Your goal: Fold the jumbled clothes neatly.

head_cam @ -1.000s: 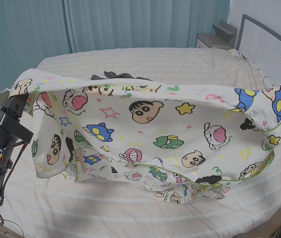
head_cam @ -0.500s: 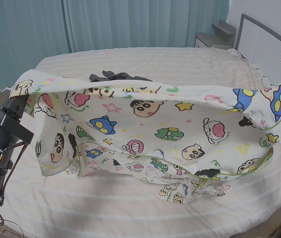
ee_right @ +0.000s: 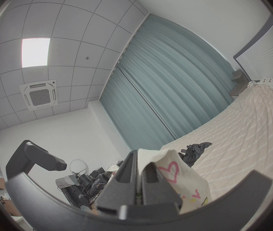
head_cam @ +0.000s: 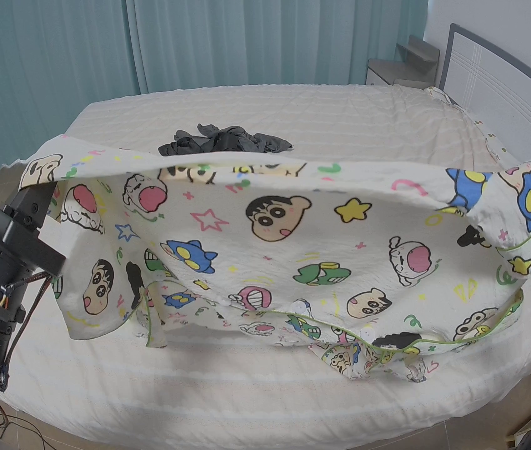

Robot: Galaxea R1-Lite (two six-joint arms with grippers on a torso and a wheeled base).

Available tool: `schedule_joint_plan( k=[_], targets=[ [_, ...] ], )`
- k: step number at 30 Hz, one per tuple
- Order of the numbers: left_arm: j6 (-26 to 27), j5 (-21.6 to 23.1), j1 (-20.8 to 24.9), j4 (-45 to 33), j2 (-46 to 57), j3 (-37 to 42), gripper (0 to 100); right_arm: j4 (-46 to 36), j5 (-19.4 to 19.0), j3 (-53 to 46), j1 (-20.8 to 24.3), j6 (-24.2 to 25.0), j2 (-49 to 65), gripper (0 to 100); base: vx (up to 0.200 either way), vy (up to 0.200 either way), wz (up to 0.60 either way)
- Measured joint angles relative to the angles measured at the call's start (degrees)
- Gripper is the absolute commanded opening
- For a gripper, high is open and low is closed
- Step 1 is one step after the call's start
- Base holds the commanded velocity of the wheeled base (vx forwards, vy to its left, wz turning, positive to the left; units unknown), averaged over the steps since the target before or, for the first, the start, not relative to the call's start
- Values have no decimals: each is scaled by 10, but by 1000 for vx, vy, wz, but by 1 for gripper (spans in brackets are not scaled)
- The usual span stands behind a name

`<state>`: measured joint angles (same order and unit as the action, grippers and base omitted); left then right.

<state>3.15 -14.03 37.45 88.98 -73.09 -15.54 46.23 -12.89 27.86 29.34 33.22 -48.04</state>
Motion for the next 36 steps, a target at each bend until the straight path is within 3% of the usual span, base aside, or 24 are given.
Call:
schedule_joint_plan(
  k=[36],
  targets=[
    [1, 1, 1, 0, -2, 1, 0, 0, 0, 1, 0, 0, 5, 0, 0, -189, 0]
  ],
)
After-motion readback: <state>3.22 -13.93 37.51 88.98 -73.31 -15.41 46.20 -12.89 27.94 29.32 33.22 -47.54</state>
